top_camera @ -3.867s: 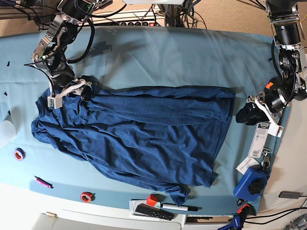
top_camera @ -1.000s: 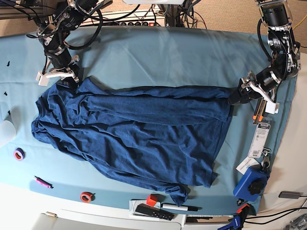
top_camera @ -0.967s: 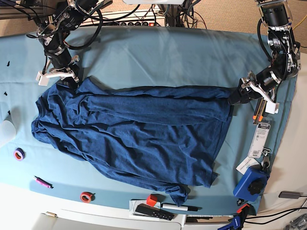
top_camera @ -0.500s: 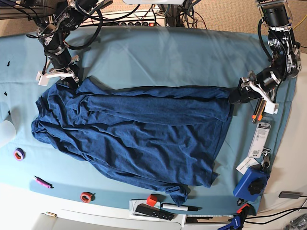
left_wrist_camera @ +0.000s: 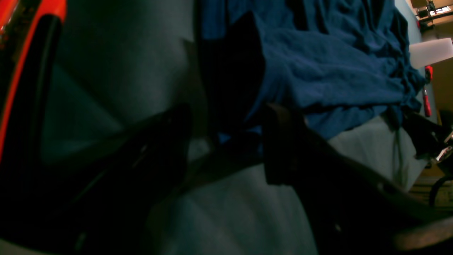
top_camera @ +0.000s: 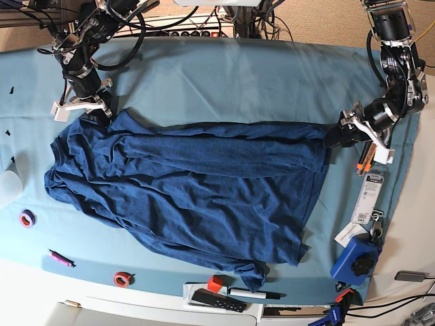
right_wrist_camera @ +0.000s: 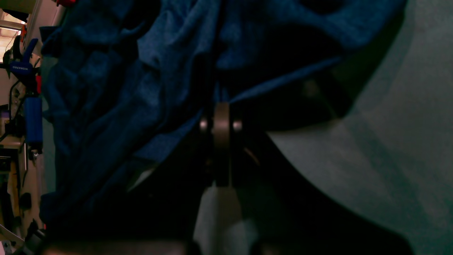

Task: Layout the t-shirt on the table in an organized manner, then fold the t-shirt properly
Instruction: 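Hold the collar corners and pull them apart to stretch the collar edge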

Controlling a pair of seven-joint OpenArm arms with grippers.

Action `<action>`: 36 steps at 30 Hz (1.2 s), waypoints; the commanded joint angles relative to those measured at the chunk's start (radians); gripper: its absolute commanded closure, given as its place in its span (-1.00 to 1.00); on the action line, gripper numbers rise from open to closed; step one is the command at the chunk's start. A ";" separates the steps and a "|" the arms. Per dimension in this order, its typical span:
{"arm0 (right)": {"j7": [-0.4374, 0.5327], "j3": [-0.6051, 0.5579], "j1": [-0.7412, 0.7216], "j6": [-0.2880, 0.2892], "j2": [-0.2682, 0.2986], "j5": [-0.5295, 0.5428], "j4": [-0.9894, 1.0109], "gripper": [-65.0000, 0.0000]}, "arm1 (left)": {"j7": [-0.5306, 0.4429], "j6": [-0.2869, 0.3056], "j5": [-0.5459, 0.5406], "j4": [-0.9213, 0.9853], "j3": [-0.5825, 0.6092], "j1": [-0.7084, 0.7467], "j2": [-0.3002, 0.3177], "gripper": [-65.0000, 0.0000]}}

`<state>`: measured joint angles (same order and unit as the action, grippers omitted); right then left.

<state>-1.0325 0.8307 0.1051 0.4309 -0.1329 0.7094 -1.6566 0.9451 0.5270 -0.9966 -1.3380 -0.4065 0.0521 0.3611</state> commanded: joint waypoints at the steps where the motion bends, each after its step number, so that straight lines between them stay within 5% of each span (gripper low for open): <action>1: 0.016 0.000 -0.008 0.010 0.009 0.022 -0.017 1.00 | 0.042 -0.014 0.027 -0.006 0.020 -0.002 0.008 0.04; 13: 0.016 0.000 -0.008 0.010 0.011 0.003 -0.017 1.00 | -0.026 -0.038 0.089 -0.006 0.133 -0.011 0.008 0.04; 15: 0.013 -0.001 -0.008 0.010 0.011 0.003 -0.017 1.00 | -0.029 -0.038 0.089 -0.006 0.134 -0.012 0.007 0.25; 18: -0.016 0.000 -0.008 0.077 0.015 0.013 -0.017 1.00 | -0.039 -0.037 0.089 -0.006 0.133 -0.014 0.008 1.00; 21: -0.046 0.000 -0.005 0.133 0.020 0.071 -0.017 1.00 | -0.044 -0.036 0.088 -0.006 0.133 -0.014 0.008 1.00; 36: -0.124 0.002 -0.003 0.153 0.083 0.117 -0.019 1.00 | 0.011 0.020 0.015 -0.118 0.037 -0.013 0.013 1.00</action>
<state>-1.1717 0.8310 0.1108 0.5739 -0.0616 0.7967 -1.6562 0.9638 0.5426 -0.9554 -1.4391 -0.3660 0.0517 0.3630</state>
